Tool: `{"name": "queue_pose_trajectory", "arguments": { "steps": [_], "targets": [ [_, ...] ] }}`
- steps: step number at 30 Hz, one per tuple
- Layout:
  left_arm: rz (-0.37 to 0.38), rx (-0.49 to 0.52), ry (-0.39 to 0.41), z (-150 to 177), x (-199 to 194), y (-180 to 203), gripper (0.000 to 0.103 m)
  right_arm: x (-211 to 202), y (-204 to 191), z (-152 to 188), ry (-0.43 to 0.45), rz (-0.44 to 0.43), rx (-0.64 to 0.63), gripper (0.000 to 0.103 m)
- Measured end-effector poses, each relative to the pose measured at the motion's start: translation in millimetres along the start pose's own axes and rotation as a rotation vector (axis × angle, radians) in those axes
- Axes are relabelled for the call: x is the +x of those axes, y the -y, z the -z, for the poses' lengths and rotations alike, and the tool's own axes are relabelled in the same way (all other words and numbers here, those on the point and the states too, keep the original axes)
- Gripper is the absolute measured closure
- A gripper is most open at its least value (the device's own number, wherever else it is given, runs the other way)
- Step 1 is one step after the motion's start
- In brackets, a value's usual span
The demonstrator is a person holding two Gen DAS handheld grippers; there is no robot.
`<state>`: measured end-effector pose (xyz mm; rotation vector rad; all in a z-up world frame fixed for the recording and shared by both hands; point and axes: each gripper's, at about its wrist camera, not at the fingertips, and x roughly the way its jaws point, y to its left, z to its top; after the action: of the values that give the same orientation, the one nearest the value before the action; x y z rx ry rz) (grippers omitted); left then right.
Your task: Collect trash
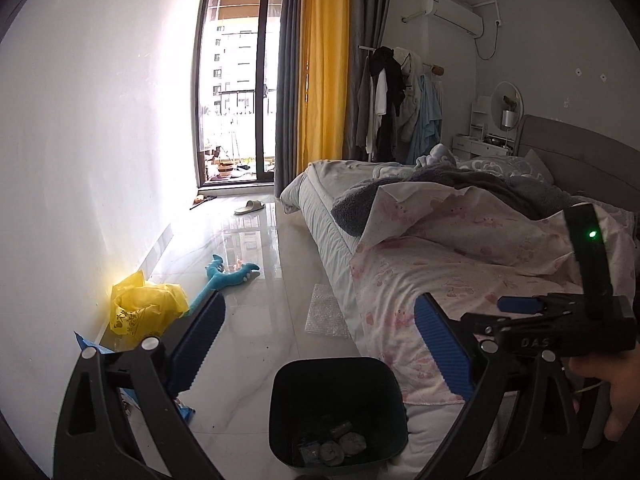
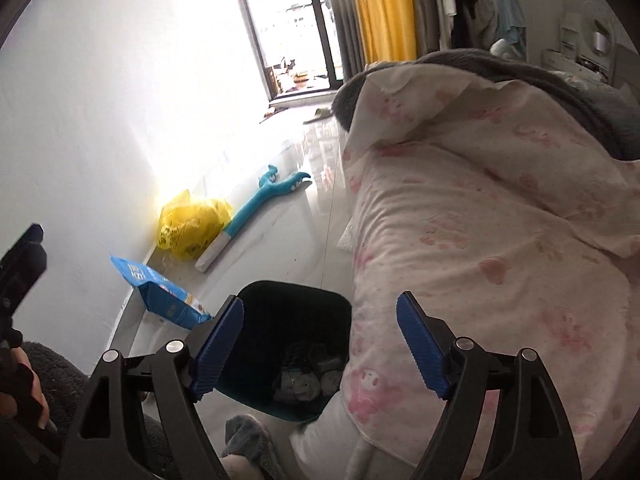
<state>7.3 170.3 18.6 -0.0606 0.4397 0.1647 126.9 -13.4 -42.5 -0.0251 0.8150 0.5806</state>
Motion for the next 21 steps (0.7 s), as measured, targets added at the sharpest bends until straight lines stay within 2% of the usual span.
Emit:
{"name": "queue_pose_trajectory", "arguments": {
  "steps": [6, 9, 13, 19, 21],
  "targets": [
    [0.007, 0.027, 0.004, 2.1, -9.0, 20.4, 0.004, -74.5, 26.8, -0.7, 0.146, 0.094, -0.045, 0.01],
    [0.005, 0.035, 0.023, 0.9, -11.8, 27.4, 0.003, -120.3, 50.4, 14.5, 0.238, 0.161, -0.045, 0.009],
    [0.003, 0.03, 0.053, -1.2, -16.5, 37.1, 0.003, -152.3, 68.2, 36.1, 0.297, 0.189, -0.029, 0.004],
    [0.027, 0.039, 0.039, 4.0, -18.3, 58.9, 0.003, -189.3, 94.3, 54.8, 0.379, 0.227, -0.016, 0.003],
    [0.043, 0.042, 0.046, 7.3, -18.9, 66.3, 0.003, -193.5, 105.7, 60.4, 0.383, 0.238, -0.001, 0.003]
  ]
}}
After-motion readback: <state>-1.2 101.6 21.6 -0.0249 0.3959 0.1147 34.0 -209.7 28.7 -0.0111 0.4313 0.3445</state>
